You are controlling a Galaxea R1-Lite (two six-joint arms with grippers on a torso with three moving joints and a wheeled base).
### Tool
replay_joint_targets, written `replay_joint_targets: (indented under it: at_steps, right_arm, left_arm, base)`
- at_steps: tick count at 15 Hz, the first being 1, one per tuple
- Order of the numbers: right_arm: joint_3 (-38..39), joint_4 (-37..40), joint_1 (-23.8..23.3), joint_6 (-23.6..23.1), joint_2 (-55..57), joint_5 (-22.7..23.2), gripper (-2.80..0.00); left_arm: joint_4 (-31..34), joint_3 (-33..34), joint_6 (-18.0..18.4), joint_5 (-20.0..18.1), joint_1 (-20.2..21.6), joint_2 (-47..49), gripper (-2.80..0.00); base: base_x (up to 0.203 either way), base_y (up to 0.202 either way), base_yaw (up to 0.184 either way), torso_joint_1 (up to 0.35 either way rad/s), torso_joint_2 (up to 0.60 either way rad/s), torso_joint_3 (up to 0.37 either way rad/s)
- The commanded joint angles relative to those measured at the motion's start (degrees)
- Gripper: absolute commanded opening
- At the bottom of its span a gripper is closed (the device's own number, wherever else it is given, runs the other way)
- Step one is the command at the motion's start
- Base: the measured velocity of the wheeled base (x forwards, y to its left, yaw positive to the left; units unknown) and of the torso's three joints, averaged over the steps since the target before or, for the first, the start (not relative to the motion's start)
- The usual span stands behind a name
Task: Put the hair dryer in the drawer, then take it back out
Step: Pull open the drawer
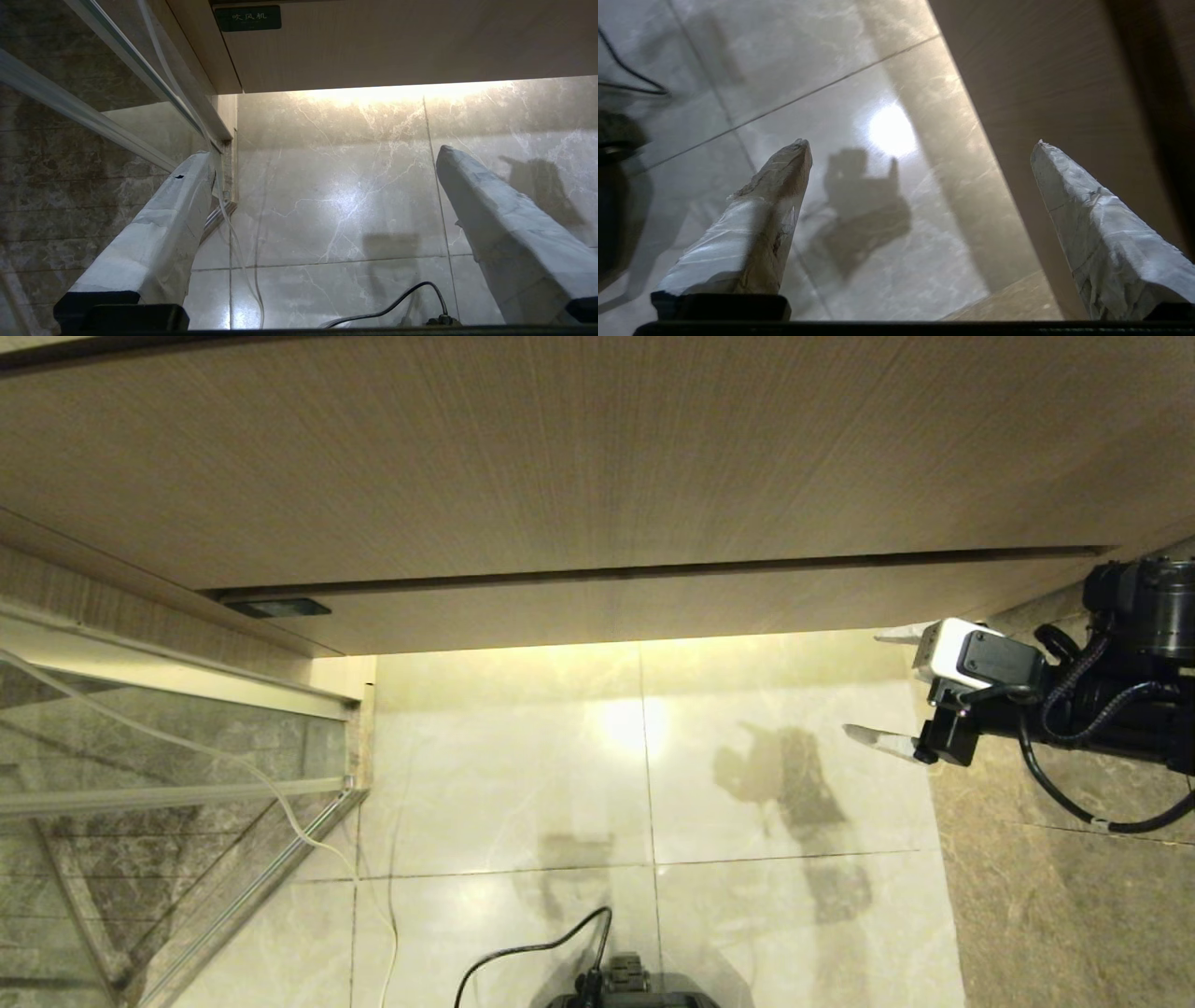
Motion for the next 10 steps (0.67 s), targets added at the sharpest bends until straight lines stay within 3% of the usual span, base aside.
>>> replay_joint_targets:
  at_steps: [1,10]
  right_arm:
    - [-2.06,-4.4,0.33,0.34,2.03,-0.05,0.0]
    - [-0.71,-7.09,-0.28,0.51,3.77,-0.06,0.0]
  left_arm:
    - [-0.08,2.29,-0.07,0.02,0.02,-0.02,0.0]
    - [-0.08,2.29,-0.03,0.02,0.02,-0.02,0.0]
  base:
    - [0.0,0.0,0.0,0.0,0.0,0.0]
    - [0.0,0.0,0.0,0.0,0.0,0.0]
